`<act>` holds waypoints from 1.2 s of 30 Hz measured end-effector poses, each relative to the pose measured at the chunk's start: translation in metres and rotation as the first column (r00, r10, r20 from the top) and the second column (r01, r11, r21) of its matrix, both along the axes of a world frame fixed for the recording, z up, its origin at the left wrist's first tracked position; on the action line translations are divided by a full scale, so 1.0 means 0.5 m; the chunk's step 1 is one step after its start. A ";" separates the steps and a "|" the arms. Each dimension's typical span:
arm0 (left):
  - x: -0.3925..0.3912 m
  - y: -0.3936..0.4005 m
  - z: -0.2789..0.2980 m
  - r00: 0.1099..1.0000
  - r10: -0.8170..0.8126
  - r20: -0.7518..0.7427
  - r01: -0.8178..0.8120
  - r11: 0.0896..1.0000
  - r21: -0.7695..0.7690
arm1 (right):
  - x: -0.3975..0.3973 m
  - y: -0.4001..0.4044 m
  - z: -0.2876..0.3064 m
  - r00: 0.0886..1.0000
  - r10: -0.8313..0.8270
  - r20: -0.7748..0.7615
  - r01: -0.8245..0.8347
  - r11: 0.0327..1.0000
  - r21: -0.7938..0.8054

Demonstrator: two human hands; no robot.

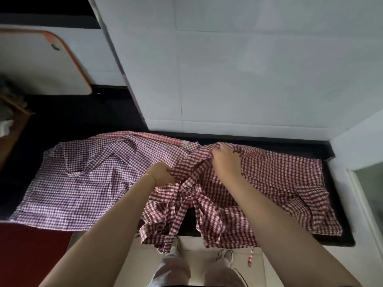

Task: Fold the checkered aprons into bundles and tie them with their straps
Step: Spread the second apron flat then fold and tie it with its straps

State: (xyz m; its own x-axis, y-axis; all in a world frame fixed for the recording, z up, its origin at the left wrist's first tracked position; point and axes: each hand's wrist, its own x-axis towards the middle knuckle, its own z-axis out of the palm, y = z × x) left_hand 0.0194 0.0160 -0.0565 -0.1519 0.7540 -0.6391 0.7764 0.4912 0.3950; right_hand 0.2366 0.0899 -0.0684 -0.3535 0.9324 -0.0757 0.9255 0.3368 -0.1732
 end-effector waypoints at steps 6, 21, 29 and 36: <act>-0.080 0.015 0.053 0.949 0.117 0.294 -0.147 0.986 0.084 | 0.000 0.014 0.027 0.992 -0.086 0.096 0.086 0.996 0.002; -0.038 -0.008 -0.003 0.957 -0.013 -0.291 0.064 0.984 0.167 | -0.100 0.026 0.074 0.784 -0.606 -0.136 0.571 0.789 -0.225; -0.199 0.094 0.106 0.955 -0.255 -0.150 0.237 0.963 -0.127 | -0.081 0.049 0.115 0.454 -0.884 -0.115 0.328 0.285 -0.900; -0.106 0.116 0.121 0.997 0.025 -0.071 0.005 0.918 0.397 | -0.157 0.077 0.139 0.643 -0.652 -0.402 0.254 0.677 -0.691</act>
State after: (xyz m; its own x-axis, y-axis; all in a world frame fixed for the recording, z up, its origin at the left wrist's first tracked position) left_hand -0.0338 0.0742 0.0039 -0.1957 0.9413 -0.2751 0.8062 0.3141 0.5014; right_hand 0.1581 0.1286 0.0012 -0.0447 0.8358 -0.5472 0.5551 -0.4346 -0.7092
